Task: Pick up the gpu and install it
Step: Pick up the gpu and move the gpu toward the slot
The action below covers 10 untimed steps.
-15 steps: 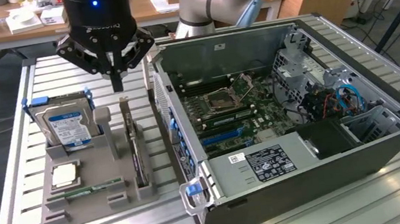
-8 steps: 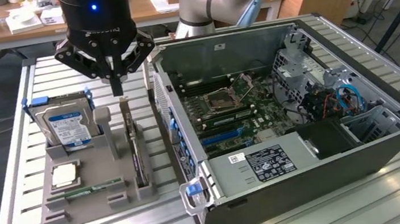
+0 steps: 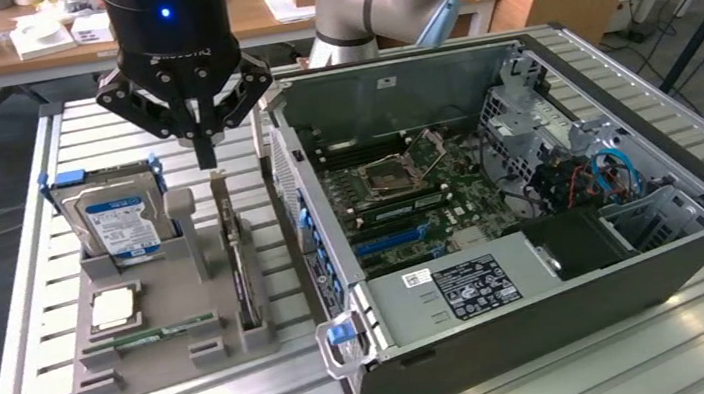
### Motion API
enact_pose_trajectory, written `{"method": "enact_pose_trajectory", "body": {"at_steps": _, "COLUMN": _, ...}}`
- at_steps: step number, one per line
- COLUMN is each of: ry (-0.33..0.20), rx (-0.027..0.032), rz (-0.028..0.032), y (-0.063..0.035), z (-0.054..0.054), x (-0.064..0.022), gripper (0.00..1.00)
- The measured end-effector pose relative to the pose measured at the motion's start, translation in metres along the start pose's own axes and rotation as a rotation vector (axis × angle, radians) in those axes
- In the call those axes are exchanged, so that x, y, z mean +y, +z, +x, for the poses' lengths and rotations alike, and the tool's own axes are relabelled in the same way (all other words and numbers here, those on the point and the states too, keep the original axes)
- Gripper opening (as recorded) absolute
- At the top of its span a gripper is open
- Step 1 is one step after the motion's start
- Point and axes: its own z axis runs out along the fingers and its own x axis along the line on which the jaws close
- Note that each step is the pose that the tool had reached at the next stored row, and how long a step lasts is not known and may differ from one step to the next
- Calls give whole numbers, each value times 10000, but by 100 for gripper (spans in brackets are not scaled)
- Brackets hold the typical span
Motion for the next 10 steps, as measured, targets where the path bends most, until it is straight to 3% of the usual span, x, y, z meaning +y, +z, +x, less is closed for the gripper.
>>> {"method": "enact_pose_trajectory", "body": {"at_steps": 6, "ry": -1, "rx": 0, "rz": 0, "y": 0, "z": 0, "x": 0, "gripper": 11}}
{"method": "enact_pose_trajectory", "body": {"at_steps": 8, "ry": 0, "rx": 0, "rz": 0, "y": 0, "z": 0, "x": 0, "gripper": 16}}
{"method": "enact_pose_trajectory", "body": {"at_steps": 10, "ry": 0, "rx": 0, "rz": 0, "y": 0, "z": 0, "x": 0, "gripper": 29}}
